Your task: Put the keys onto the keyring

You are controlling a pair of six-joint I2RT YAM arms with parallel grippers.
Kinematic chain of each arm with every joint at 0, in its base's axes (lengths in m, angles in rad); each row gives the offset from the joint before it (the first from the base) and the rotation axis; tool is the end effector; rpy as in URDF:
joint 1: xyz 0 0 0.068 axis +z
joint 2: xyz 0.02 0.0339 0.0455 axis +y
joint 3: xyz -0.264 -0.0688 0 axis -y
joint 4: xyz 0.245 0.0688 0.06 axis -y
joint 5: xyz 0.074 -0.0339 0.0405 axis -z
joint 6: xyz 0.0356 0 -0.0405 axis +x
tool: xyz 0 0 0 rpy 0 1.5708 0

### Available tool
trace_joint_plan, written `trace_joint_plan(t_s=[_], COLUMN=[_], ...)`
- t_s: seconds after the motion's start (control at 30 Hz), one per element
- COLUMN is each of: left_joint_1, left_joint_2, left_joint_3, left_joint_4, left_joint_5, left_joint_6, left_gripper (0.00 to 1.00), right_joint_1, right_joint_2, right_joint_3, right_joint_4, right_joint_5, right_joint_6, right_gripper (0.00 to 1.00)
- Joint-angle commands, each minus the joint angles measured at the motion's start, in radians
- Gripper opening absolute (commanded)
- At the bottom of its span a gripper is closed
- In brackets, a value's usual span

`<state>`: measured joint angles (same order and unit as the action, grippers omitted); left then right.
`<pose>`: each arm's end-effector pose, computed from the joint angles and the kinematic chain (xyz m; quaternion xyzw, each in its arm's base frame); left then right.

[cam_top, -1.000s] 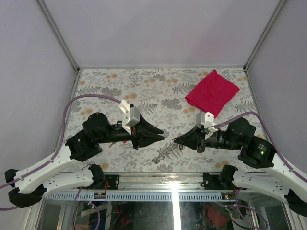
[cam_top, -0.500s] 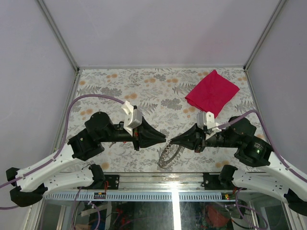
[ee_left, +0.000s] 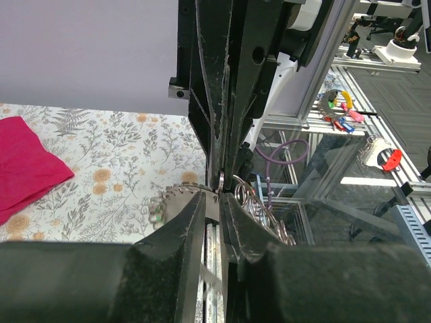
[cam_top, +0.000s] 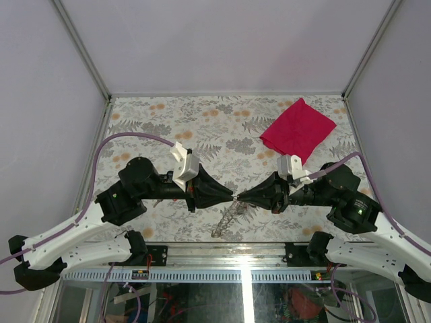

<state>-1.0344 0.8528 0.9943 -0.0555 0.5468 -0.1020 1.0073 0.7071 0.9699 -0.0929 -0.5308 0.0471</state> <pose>0.0783 -0.1680 0.4152 0.4703 0.4921 -0.5356 0.4998 0.0614 0.1309 0.4243 -0.4651 0.4591 0.5173 0.5525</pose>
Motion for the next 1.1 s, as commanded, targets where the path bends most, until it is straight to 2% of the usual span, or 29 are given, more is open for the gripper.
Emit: trace_joint_plan(t_s=[0.0, 0.77, 0.83, 0.93, 1.07], left_joint_1=[-0.001, 0.0, 0.0, 0.0, 0.0], left_joint_2=[-0.001, 0.04, 0.043, 0.044, 0.041], left_joint_3=[0.002, 0.012, 0.013, 0.014, 0.022], left_joint_4=[0.071, 0.093, 0.094, 0.094, 0.074], left_joint_5=[0.019, 0.06, 0.063, 0.066, 0.032], left_joint_6=[-0.015, -0.028, -0.031, -0.033, -0.036], left_gripper=[0.15, 0.14, 0.11, 0.01, 0.0], right_joint_1=[0.005, 0.004, 0.004, 0.004, 0.004], right_joint_2=[-0.004, 0.0, 0.0, -0.002, -0.007], right_joint_3=[0.006, -0.028, -0.033, -0.04, -0.041], right_joint_4=[0.138, 0.229, 0.237, 0.247, 0.235], right_joint_5=[-0.023, -0.04, -0.04, -0.04, -0.032], right_joint_6=[0.023, 0.062, 0.066, 0.072, 0.067], right_gripper=[0.0, 0.0, 0.0, 0.0, 0.0])
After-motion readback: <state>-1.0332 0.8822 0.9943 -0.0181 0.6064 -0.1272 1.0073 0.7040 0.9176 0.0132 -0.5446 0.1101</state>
